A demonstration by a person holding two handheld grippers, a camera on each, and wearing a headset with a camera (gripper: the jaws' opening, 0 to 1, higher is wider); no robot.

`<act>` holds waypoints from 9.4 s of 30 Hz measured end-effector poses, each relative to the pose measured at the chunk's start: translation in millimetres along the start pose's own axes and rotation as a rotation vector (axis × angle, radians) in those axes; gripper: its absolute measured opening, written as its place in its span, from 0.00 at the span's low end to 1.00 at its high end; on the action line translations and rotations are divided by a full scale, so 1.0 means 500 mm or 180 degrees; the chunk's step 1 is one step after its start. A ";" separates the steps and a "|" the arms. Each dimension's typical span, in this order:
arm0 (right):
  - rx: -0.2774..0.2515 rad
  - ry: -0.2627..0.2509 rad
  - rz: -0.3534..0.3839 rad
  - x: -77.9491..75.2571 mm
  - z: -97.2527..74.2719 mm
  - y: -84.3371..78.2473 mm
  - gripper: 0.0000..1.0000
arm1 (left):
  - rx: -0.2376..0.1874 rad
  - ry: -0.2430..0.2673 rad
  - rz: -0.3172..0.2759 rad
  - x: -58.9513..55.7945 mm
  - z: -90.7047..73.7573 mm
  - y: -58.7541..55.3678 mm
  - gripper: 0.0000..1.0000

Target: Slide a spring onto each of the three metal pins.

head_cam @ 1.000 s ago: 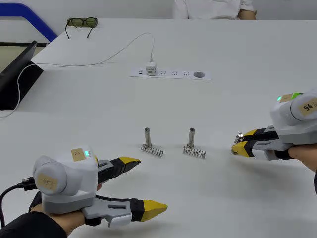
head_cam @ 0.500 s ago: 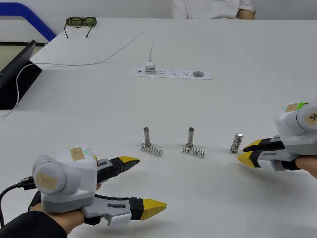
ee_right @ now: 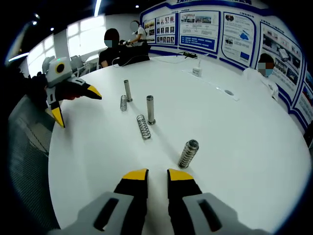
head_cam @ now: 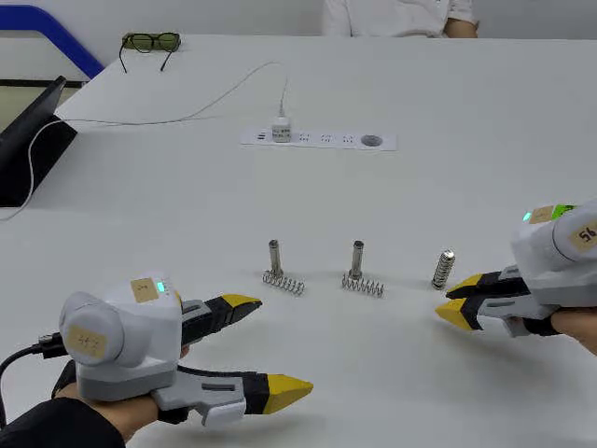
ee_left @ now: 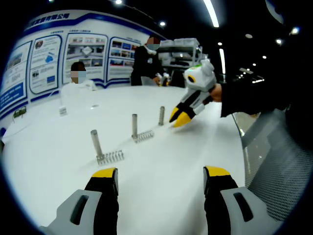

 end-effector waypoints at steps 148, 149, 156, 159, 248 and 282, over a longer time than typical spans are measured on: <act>0.0252 0.1005 -0.1770 0.220 0.031 0.112 0.12 | 0.0181 -0.0378 0.0893 -0.041 0.051 0.028 0.14; 0.0250 0.1009 -0.1776 0.220 0.030 0.113 0.12 | 0.0185 -0.0379 0.0901 -0.042 0.051 0.028 0.14; 0.0239 0.1031 -0.1796 0.224 0.024 0.117 0.12 | 0.0200 -0.0382 0.0937 -0.043 0.052 0.027 0.13; 0.0224 0.1038 -0.1787 0.224 0.020 0.119 0.12 | 0.0200 -0.0385 0.0940 -0.043 0.052 0.027 0.12; -0.0295 0.1091 -0.1608 0.265 -0.008 0.193 0.12 | 0.0101 -0.0414 0.0735 -0.047 0.044 0.034 0.19; -0.0328 0.0869 -0.1399 0.207 -0.021 0.192 0.12 | -0.0023 -0.0016 0.0235 0.011 0.001 0.016 0.46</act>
Point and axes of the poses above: the centre of the closed fingertips' face, and the gripper's own axes: z roughly forward along the fingers, x roughly to its left, y roughly out of its top, the point moved 4 cm from there along -z, roughly backward along the fingers, and after that the axes turned 12 degrees about x, right-handed, at the moved point
